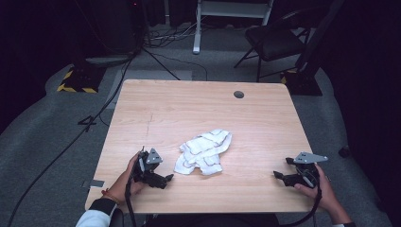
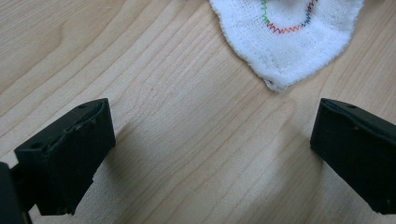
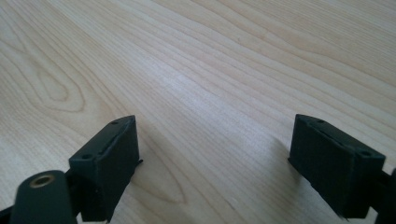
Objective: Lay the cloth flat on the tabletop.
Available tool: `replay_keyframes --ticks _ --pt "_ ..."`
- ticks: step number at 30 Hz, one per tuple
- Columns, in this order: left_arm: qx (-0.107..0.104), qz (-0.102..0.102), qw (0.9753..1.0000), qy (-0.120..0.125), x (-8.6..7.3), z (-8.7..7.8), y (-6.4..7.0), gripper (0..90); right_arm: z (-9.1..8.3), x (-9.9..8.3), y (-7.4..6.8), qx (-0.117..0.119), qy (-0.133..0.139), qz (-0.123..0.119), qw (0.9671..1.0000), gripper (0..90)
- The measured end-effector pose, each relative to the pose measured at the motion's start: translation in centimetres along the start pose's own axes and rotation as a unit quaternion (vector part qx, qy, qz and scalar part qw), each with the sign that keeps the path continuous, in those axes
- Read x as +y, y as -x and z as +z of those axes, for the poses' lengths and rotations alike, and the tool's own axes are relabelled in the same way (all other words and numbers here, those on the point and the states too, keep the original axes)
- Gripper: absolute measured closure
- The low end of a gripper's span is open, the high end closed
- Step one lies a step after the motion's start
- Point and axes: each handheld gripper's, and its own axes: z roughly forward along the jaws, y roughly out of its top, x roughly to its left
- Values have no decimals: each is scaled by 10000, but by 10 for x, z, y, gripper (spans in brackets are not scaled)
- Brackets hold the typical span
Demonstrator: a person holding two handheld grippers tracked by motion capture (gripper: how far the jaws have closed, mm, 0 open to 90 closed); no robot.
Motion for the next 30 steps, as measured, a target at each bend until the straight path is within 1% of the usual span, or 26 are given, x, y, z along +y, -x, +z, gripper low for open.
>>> replay_keyframes --ticks 2,3,4,5,6,7,8,9,11,12,13,14,15,16,17,19,20,21,23,24,25,26,27,28,29,30 --pt "-10 31 10000 15 -1 -1 1 3 1 6 1 -29 -168 -107 9998 159" --pt "9 -4 10000 12 -1 0 2 3 2 10 1 -86 -265 -138 9995 159" --pt "20 -18 10000 16 0 0 3 2 3 12 1 -142 -305 -186 9993 179" --pt "36 -33 10000 15 1 1 6 2 3 15 0 -162 -297 -207 9992 226" --pt "16 8 10000 12 2 2 7 2 4 18 -1 -84 -209 -218 9995 231" --pt "16 8 10000 12 2 2 7 2 4 18 -1 -84 -209 -218 9995 231" --pt "-10 25 10000 19 3 3 8 2 4 21 -3 28 -87 -289 9995 226" --pt "-70 106 9999 18 5 5 9 2 6 30 -8 63 -42 -457 9989 267" --pt "-85 122 9999 14 6 5 9 3 11 40 -15 156 -48 -619 9980 308" --pt "-134 188 9997 8 6 6 10 3 13 45 -18 198 -15 -704 9973 324" --pt "-134 188 9997 8 6 6 10 3 13 45 -18 198 -15 -704 9973 324" --pt "-145 190 9997 3 7 6 10 3 18 58 -28 332 52 -820 9961 342" --pt "-151 200 9997 24 7 7 10 4 18 58 -28 332 52 -820 9961 342" --pt "-154 198 9997 13 8 7 11 4 21 65 -33 375 106 -911 9951 362" --pt "-152 202 9997 17 9 8 11 5 27 78 -46 476 164 -1138 9922 393" --pt "-186 225 9996 23 13 11 14 9 35 91 -60 605 233 -1301 9894 427" --pt "-186 225 9996 23 13 11 14 19 35 91 -60 605 233 -1301 9894 427" --pt "-217 260 9994 49 14 12 15 44 43 103 -73 760 290 -1418 9866 441" --pt "-311 376 9987 115 20 16 19 87 53 114 -85 899 326 -1512 9839 459" --pt "-311 376 9987 115 20 16 19 93 53 114 -85 899 326 -1512 9839 459" --pt "-361 425 9983 155 23 19 22 111 61 124 -97 1019 374 -1635 9805 472" --pt "-361 425 9983 155 23 19 22 147 65 129 -102 1090 407 -1679 9789 481" --pt "-381 453 9981 168 26 20 23 147 65 129 -102 1090 407 -1679 9789 481" --pt "-388 451 9981 175 28 21 24 169 69 134 -108 1122 426 -1744 9773 493" --pt "-411 472 9979 179 30 22 25 220 76 143 -118 1202 478 -1854 9741 495" --pt "-455 527 9973 210 33 24 26 265 80 147 -123 1262 494 -1885 9727 495"
